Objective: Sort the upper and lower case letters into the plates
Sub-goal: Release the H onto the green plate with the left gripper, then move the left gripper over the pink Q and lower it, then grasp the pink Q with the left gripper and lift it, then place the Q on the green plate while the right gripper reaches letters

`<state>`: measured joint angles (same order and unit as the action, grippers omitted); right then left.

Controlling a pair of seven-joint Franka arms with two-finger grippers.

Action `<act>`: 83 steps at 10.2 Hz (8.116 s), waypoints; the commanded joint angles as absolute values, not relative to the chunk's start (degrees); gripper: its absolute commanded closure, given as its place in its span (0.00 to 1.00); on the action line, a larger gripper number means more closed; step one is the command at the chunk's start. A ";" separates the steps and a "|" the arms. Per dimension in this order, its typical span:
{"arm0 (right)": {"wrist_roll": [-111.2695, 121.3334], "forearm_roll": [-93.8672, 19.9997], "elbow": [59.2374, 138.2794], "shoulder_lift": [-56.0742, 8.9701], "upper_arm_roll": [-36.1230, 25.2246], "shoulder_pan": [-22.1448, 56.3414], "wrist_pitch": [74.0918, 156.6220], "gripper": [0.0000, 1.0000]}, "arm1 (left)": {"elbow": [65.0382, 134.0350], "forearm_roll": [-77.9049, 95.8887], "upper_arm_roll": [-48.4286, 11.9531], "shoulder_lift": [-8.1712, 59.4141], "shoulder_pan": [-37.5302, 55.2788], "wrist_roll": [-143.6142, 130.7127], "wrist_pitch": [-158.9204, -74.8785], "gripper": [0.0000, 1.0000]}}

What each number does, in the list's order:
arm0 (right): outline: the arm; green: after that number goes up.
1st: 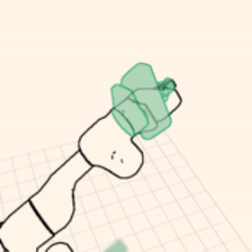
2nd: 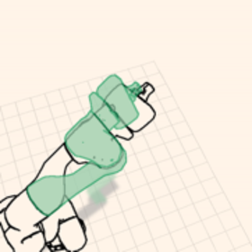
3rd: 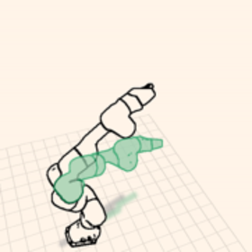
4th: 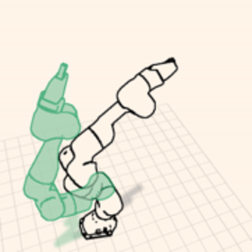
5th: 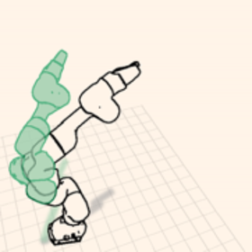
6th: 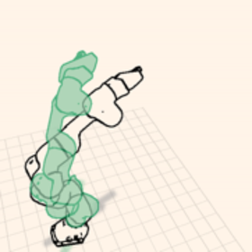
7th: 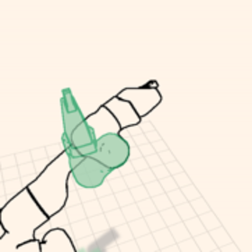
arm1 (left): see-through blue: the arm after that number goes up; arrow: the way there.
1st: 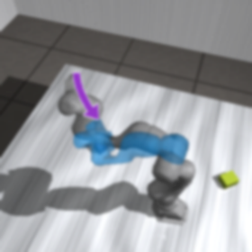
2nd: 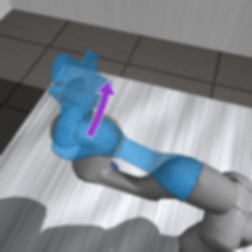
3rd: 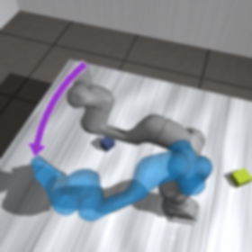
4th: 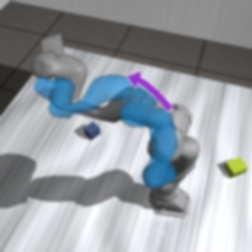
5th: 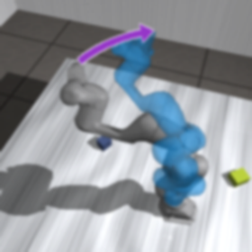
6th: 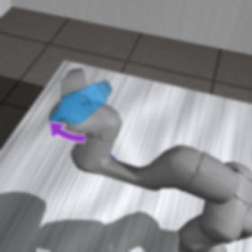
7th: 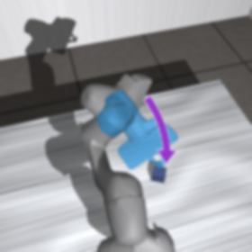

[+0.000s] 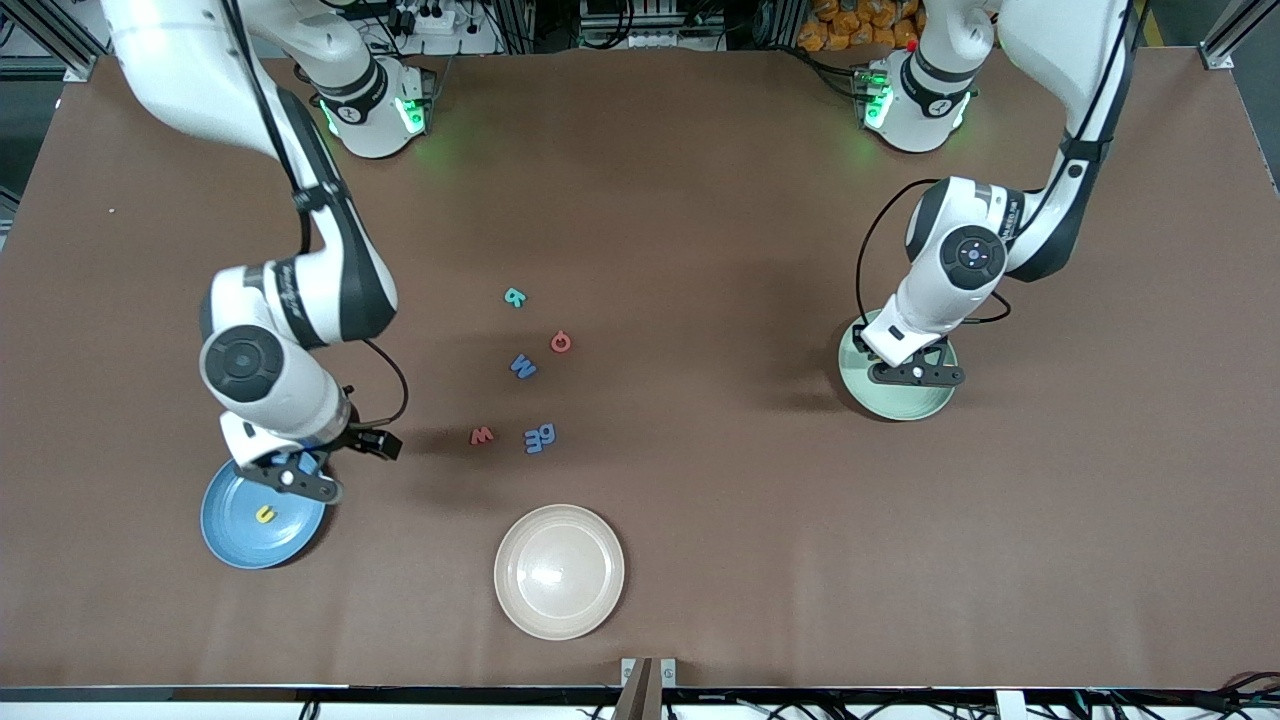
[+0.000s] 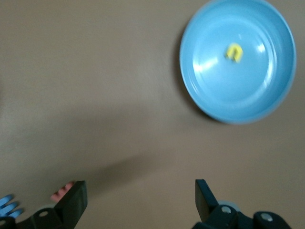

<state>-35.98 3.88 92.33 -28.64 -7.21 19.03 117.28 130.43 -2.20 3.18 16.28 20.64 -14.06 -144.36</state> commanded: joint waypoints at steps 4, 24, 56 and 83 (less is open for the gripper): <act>-57.97 2.55 94.13 -28.65 -7.38 21.18 115.84 0.00 | 132.37 -3.60 2.55 15.56 22.66 -19.91 -146.87 0.00; -79.72 -5.62 91.94 -35.68 -8.09 18.38 127.27 0.00 | 78.84 -34.44 -0.97 51.76 53.26 -73.21 -154.51 0.00; -81.12 -5.89 88.60 -37.35 -7.56 16.70 126.21 0.00 | 79.63 -35.27 -4.22 55.29 55.11 -82.53 -154.00 0.72; -96.77 -9.06 83.58 -49.31 -3.43 30.41 130.52 0.00 | 135.59 -5.45 -1.87 7.99 12.57 14.72 -145.41 0.71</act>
